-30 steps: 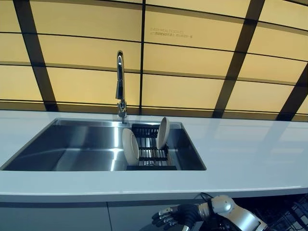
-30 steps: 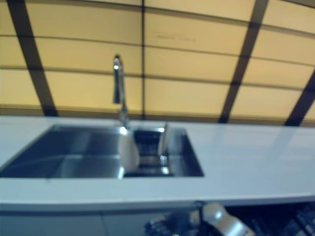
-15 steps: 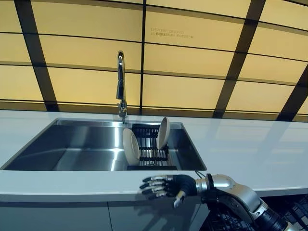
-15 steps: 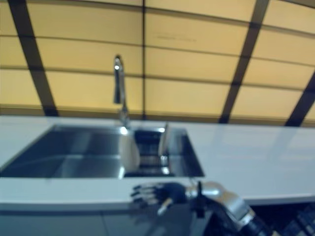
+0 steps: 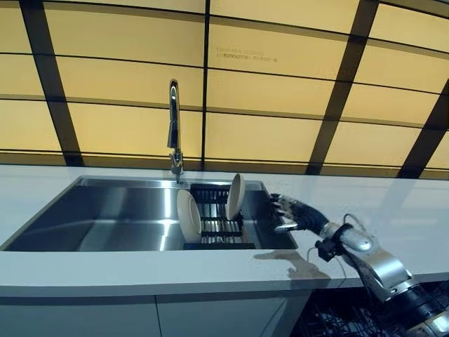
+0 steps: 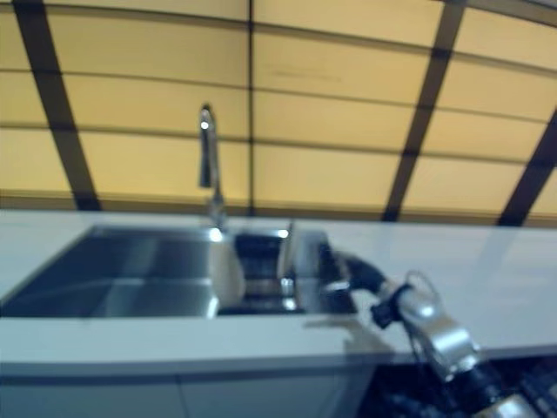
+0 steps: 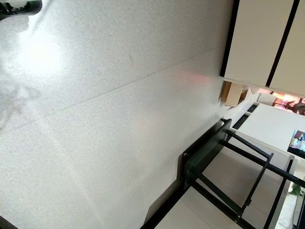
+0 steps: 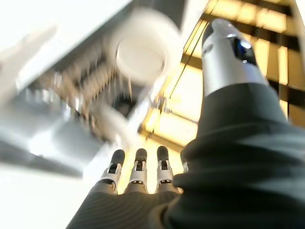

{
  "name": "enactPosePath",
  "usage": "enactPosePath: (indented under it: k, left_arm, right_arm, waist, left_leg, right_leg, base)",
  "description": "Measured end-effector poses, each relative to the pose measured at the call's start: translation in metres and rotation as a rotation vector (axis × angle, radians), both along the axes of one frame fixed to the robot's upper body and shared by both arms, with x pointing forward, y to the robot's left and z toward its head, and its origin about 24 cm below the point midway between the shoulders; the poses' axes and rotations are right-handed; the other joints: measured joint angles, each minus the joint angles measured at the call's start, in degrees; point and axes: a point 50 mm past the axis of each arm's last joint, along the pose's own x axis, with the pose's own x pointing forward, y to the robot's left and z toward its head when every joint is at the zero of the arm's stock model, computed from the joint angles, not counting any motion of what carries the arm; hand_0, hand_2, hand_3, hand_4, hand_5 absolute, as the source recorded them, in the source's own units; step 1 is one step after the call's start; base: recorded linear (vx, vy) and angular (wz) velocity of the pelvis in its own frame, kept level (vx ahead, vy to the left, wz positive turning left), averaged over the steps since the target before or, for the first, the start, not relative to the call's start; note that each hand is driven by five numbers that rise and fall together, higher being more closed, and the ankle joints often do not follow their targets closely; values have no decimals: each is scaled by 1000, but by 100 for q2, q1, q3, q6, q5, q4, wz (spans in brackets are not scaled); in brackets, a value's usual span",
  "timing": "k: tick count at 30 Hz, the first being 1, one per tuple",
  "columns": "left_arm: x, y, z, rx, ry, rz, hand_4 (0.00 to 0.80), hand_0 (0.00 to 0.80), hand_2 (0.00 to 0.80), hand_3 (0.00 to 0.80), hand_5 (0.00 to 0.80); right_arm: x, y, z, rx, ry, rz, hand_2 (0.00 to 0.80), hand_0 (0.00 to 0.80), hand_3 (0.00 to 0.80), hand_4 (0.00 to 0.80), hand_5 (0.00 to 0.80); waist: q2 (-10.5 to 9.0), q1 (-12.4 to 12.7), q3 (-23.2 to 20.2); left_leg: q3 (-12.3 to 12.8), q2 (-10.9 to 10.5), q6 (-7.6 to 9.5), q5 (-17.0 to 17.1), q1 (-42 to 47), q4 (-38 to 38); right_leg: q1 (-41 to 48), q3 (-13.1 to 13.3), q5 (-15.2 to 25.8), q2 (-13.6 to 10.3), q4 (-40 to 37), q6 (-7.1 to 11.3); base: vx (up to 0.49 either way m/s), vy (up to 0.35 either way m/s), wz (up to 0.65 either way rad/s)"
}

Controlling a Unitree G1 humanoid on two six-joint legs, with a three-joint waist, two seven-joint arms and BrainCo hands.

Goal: Take plates into dishwasher

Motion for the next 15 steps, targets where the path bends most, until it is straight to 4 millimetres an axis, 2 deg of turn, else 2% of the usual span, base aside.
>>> enactPosePath:
  k: [3, 6, 7, 11, 15]
  left_arm:
    - [1, -3, 0, -3, -5, -1, 0, 0, 0, 0, 0]
    - [0, -2, 0, -2, 1, 1, 0, 0, 0, 0, 0]
    - [0, -2, -1, -1, 9, 1, 0, 0, 0, 0, 0]
    - [-1, -2, -1, 1, 17, 1, 0, 0, 0, 0, 0]
    - [1, -3, 0, 3, 23, -7, 0, 0, 0, 0, 0]
  right_arm:
    - [3, -14, 22, -175, -146, -103, 0, 0, 0, 0, 0]
    - [8, -26, 54, -345, -339, -226, 0, 0, 0, 0, 0]
    - [10, -29, 70, -447, -451, -283, 0, 0, 0, 0, 0]
    - [12, -22, 103, -694, -671, -330, 0, 0, 0, 0, 0]
    - [17, -8, 114, -893, -808, -321, 0, 0, 0, 0, 0]
  waist:
    - [2, 12, -2]
    - [1, 17, -3]
    - [-1, 23, -4]
    - [-10, 31, -12]
    - [-29, 57, -24]
  left_leg:
    - [0, -5, -14, 9, -5, 1]
    - [-3, -5, -14, 9, -5, 1]
    - [-6, -4, -14, 9, -5, 0]
    - [-21, -2, -12, 8, -4, 1]
    - [-117, -4, -10, 7, -20, 1]
  right_leg:
    - [-1, 1, 4, -4, 0, -5]
    - [0, -2, 5, -3, -1, -5]
    - [2, -5, 5, -4, -1, -5]
    - [15, -20, 5, -5, -3, -5]
    - [42, -111, 1, -16, -5, -6]
  base:
    - [0, 0, 0]
    - [0, 0, 0]
    - [0, 0, 0]
    - [0, 0, 0]
    - [51, -35, 10]
